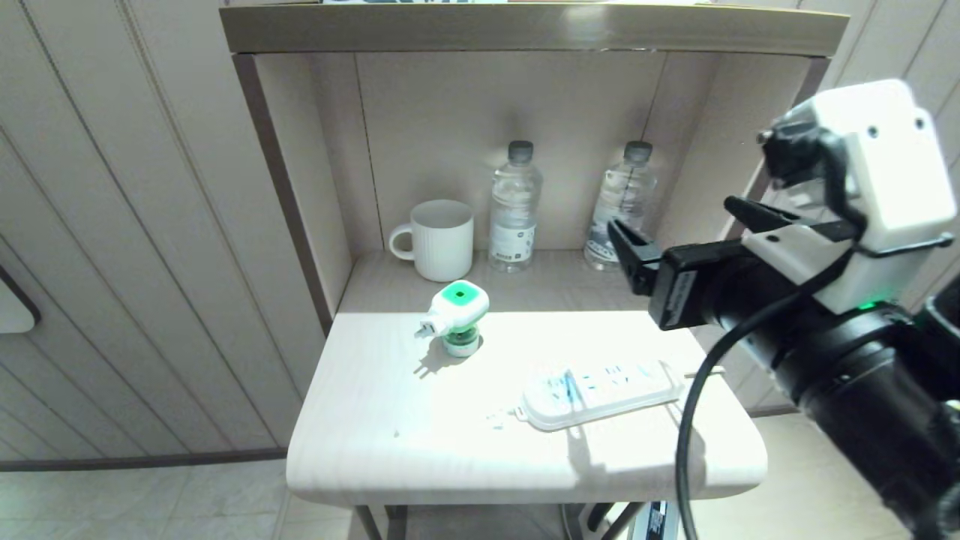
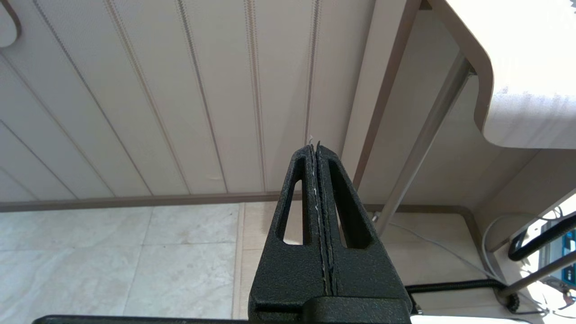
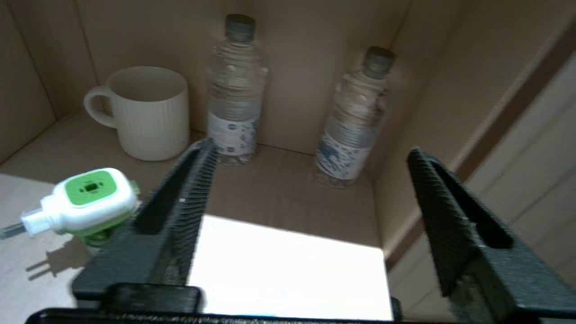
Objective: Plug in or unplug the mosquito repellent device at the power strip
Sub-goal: Pick up the mosquito repellent liquid
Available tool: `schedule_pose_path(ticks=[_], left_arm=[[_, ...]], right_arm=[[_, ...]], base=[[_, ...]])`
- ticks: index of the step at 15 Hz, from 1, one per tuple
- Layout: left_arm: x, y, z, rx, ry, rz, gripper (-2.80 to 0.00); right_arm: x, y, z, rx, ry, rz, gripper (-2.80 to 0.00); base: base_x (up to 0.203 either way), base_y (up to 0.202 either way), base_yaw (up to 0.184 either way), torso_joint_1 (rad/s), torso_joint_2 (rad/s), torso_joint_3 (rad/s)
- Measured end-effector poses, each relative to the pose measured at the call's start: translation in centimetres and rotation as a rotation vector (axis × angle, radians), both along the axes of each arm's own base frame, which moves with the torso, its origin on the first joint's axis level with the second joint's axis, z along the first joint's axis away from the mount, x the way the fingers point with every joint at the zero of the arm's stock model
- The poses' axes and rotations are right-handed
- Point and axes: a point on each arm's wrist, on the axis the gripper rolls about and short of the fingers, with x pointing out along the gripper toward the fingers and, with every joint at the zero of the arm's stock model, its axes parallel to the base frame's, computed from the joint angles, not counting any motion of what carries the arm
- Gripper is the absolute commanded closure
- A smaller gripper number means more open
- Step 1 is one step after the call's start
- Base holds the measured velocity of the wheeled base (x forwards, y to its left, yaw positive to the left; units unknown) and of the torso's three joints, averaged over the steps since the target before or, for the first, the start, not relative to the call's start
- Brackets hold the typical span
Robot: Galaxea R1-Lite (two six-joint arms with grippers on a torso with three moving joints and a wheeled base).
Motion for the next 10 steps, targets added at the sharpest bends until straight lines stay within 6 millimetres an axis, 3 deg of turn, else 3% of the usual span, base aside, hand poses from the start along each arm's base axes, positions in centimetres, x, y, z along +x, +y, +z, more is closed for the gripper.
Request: schedule_pose_path(ticks=[4,6,10], left_arm=[[0.0,0.0,0.0,0.000,0.000,0.001,0.00],[0.0,0.0,0.0,0.000,0.001,0.001,0.00],[0.0,0.0,0.0,-0.001,0.000,0.001,0.00]], right_arm=[[-2.7,-5.4,2.0,-0.081,0.085,-0.130,0.00],[-4.0,-8.2,2.0,-0.139,0.146,-0.212,0.00],[-6.4,-15.1,2.0,-0.108,0.189,-0.581,0.00]], base=[[0.000,0.000,0.000,0.000,0.00,0.000],[0.000,0.000,0.000,0.000,0.00,0.000],[0.000,0.000,0.000,0.000,0.00,0.000]])
